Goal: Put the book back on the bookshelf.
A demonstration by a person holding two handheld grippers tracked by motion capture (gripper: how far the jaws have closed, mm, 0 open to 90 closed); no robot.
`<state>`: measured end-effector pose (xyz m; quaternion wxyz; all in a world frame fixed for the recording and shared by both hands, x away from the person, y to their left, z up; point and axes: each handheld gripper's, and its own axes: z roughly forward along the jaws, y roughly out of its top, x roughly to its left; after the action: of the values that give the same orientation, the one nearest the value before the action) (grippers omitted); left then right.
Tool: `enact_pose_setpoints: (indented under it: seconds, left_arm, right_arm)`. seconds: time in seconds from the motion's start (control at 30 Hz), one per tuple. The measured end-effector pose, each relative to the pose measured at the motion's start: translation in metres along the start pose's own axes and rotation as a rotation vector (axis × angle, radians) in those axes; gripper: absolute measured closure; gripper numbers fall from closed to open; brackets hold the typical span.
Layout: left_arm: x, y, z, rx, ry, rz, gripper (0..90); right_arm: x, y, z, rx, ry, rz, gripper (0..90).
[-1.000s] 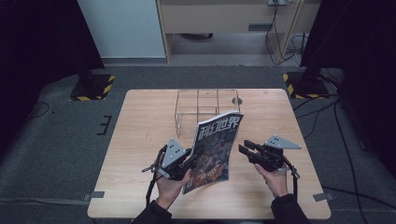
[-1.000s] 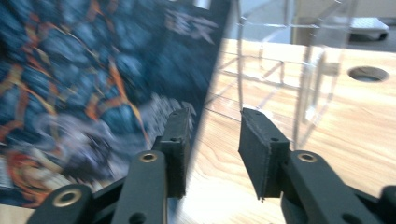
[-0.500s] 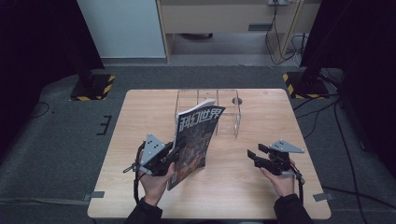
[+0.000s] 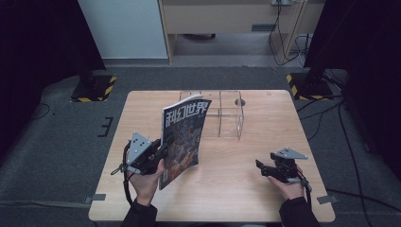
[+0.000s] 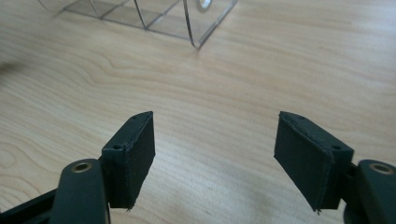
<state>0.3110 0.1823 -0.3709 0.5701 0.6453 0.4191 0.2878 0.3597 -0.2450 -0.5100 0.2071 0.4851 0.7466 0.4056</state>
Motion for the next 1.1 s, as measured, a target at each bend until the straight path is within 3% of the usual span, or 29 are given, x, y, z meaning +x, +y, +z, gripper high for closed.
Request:
enact_pose_setpoints:
  seconds: [0.37,0.57,0.8,1.1]
  left_arm:
    - [0.016,0.01,0.0,-0.038,0.06,-0.015,82.5]
    - [0.021,0.017,0.014,-0.057,0.081,-0.02,82.5]
    - [0.022,0.024,0.029,-0.065,0.087,-0.028,82.5]
    - [0.03,0.039,0.047,-0.087,0.135,-0.029,82.5]
  right_arm:
    - [0.001,-0.007,0.006,0.037,-0.023,-0.009,22.0]
    - [0.003,-0.01,0.01,0.064,-0.028,-0.035,19.2]
    - [0.002,-0.01,0.012,0.066,-0.033,-0.034,18.1]
    - [0.002,-0.013,0.017,0.111,-0.037,-0.027,13.3]
